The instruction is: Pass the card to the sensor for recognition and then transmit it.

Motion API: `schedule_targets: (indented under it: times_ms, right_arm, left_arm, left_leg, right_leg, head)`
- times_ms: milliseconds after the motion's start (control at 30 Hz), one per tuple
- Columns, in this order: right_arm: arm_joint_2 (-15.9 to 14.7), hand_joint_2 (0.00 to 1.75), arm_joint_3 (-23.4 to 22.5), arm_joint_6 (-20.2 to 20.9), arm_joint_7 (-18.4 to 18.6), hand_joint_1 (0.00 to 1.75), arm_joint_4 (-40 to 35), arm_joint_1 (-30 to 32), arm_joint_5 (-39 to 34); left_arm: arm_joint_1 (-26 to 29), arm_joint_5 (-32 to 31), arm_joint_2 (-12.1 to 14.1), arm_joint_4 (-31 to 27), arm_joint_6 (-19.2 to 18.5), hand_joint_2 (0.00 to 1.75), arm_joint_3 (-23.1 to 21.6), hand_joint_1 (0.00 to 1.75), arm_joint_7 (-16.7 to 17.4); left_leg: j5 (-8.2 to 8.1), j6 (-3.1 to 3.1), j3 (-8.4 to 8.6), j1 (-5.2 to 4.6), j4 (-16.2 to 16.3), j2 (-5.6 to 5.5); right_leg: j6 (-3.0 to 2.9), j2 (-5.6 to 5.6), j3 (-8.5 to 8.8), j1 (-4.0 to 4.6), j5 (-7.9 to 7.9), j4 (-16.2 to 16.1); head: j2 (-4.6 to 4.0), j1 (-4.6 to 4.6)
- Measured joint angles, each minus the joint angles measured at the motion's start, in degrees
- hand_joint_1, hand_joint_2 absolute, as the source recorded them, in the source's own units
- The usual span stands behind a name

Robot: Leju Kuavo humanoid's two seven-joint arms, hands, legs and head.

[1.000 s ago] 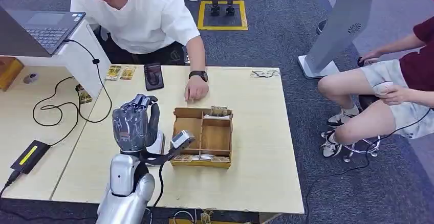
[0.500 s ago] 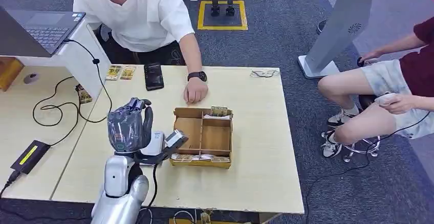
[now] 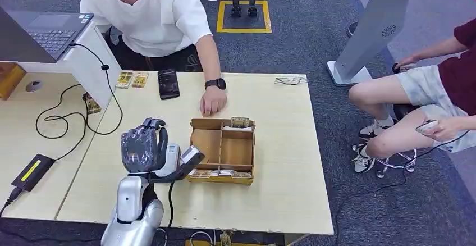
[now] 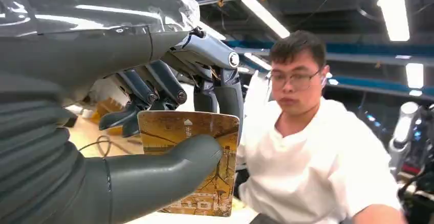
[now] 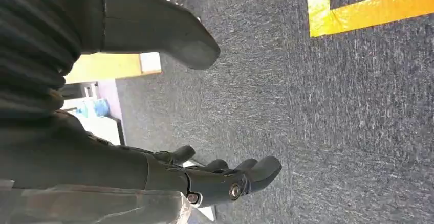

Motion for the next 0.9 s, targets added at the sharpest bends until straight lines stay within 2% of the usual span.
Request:
schedule_targets:
  times_ms: [200, 433, 900]
  right_arm:
    - [0.0, 1.75, 0.0, 0.5, 0.2, 0.0, -0.1, 0.0, 0.0]
    - [0.0, 1.75, 0.0, 0.4, 0.6, 0.0, -0.1, 0.0, 0.0]
    - [0.0, 1.75, 0.0, 0.4, 1.2, 0.0, -0.1, 0.0, 0.0]
  left_arm:
    - [1.0, 0.0, 0.5, 0.4, -0.6, 1.75, 1.9, 1.75, 1.8]
    - [1.7, 0.0, 1.1, 0.4, -0.6, 1.75, 4.8, 1.75, 1.7]
    - [2.5, 3.2, 1.2, -2.1, 0.2, 1.75, 11.8, 1.75, -1.4]
  left_leg:
    - [0.0, 0.0, 0.0, 0.0, 0.0, 0.0]
    - [0.0, 0.0, 0.0, 0.0, 0.0, 0.0]
    - [0.0, 0.0, 0.0, 0.0, 0.0, 0.0]
  right_leg:
    - [0.0, 0.0, 0.0, 0.0, 0.0, 0.0]
    - [0.0, 0.0, 0.0, 0.0, 0.0, 0.0]
    - [0.0, 0.0, 0.01, 0.0, 0.0, 0.0]
  head:
    - [0.0, -0.02]
    - [0.0, 0.0]
    - [0.0, -0.02]
